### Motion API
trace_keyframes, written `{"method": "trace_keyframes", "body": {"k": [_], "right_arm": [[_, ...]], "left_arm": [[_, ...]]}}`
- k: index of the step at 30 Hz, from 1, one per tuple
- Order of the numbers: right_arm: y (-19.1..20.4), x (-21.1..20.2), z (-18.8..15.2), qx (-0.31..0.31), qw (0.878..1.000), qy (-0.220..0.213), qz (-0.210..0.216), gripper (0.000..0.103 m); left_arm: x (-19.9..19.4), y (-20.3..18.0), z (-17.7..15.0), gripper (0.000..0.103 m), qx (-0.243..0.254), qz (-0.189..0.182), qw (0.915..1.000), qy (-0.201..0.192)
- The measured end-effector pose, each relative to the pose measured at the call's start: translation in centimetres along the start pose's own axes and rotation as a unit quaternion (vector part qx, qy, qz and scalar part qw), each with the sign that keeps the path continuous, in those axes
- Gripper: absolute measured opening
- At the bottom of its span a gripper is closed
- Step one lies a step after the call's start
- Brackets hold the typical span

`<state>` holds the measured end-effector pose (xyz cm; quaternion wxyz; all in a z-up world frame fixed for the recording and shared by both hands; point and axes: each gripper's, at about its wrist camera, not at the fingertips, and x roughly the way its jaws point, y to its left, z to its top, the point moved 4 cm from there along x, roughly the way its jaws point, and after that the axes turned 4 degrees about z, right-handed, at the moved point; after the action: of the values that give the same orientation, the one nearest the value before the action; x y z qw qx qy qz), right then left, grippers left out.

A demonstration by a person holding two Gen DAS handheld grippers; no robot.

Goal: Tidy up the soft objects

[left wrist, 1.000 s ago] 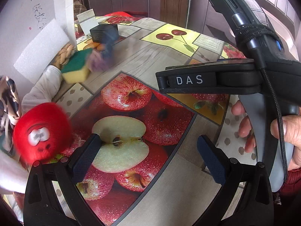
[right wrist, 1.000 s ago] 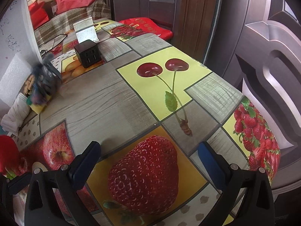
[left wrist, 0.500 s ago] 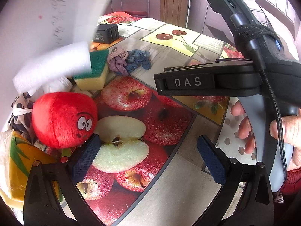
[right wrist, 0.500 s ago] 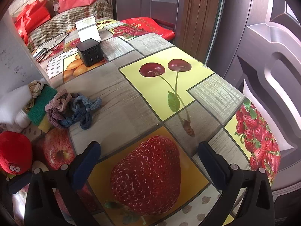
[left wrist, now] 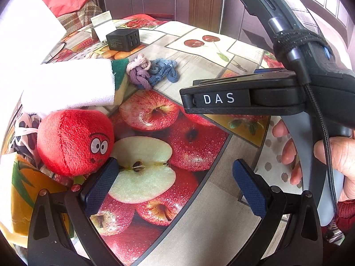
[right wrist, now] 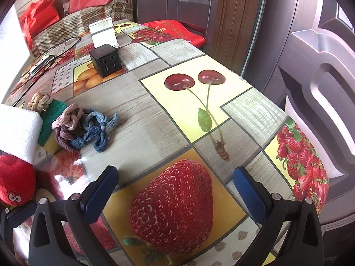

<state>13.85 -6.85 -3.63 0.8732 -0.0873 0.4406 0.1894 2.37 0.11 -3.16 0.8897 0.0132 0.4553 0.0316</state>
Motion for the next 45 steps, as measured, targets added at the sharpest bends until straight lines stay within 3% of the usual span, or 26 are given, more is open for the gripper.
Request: {"method": "trace_keyframes", "body": {"k": [33, 35, 37, 43, 45], "right_arm": [[-0.1, -0.1, 0.3, 0.003, 1.0, 0.0, 0.013, 0.103], [-0.6, -0.6, 0.4, 0.018, 0.999, -0.012, 0.034, 0.103], [-1.5, -1.2, 1.2, 0.052, 0.994, -0.04, 0.088, 0.103], [-3.4, -0.1, 3.2, 0.136, 0.96, -0.098, 0.225, 0.103], [-3.3, 0.0, 3.5, 0.15, 0.951, -0.108, 0.249, 0.103]], "left_arm": [[0.0, 0.0, 0.0, 0.102, 0.0, 0.0, 1.0, 0.0], [0.0, 0.0, 0.0, 0.102, 0.0, 0.0, 1.0, 0.0], [0.1, 0.0, 0.1, 0.102, 0.0, 0.001, 1.0, 0.0], [0.2, -0.1, 0.1, 0.102, 0.001, 0.001, 1.0, -0.001], [0.2, -0.1, 0.1, 0.102, 0.001, 0.001, 1.0, -0.001]]}}
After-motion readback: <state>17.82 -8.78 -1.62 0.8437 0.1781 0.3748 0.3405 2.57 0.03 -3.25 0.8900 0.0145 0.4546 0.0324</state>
